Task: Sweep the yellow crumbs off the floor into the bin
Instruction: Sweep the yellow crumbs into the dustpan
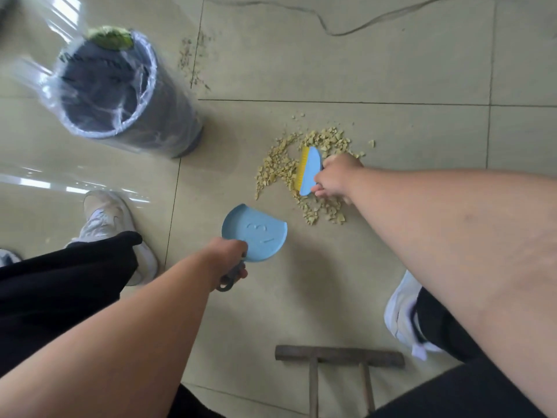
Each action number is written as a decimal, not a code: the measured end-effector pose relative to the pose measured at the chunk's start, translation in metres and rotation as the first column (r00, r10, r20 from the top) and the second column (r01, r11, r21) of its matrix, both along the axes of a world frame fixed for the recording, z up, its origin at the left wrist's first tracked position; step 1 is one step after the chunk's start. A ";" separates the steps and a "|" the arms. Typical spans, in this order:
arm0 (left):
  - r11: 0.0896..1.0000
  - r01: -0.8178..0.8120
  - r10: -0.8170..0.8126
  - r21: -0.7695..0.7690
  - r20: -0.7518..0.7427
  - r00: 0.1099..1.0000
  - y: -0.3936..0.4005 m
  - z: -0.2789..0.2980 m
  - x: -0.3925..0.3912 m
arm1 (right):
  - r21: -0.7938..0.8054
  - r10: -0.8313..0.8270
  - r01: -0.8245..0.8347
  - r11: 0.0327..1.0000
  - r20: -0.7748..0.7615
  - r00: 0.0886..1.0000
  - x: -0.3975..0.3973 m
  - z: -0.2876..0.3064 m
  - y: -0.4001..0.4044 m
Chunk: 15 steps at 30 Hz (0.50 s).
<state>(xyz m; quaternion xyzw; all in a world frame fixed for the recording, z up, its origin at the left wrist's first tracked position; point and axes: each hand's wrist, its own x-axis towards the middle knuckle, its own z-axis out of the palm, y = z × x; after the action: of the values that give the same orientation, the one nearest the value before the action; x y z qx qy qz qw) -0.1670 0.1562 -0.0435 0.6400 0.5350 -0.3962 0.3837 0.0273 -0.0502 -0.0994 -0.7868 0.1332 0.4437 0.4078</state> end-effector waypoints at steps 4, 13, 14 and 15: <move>0.985 -0.145 0.150 -0.097 0.043 0.988 -0.007 0.016 -0.007 | 0.132 -0.274 0.309 0.942 -0.228 0.934 0.004 0.016 0.006; 0.981 -0.158 0.169 -0.113 0.096 0.981 -0.030 0.000 -0.035 | -0.286 0.216 -0.368 0.885 -0.447 0.868 0.006 0.015 -0.086; 0.979 -0.165 0.176 -0.121 0.091 0.980 -0.034 -0.004 -0.039 | -0.306 0.205 -0.386 0.871 -0.486 0.849 0.003 0.015 -0.098; 0.978 -0.168 0.180 -0.127 0.083 0.980 -0.037 -0.009 -0.043 | -0.320 0.196 -0.409 0.854 -0.530 0.825 -0.001 0.014 -0.109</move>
<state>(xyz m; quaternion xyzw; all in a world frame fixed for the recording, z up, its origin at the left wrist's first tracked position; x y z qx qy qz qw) -0.2096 0.1192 -0.0524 0.5846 0.5458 -0.3615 0.4793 0.0268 -0.1594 -0.0851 -0.7321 0.1923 0.6449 0.1051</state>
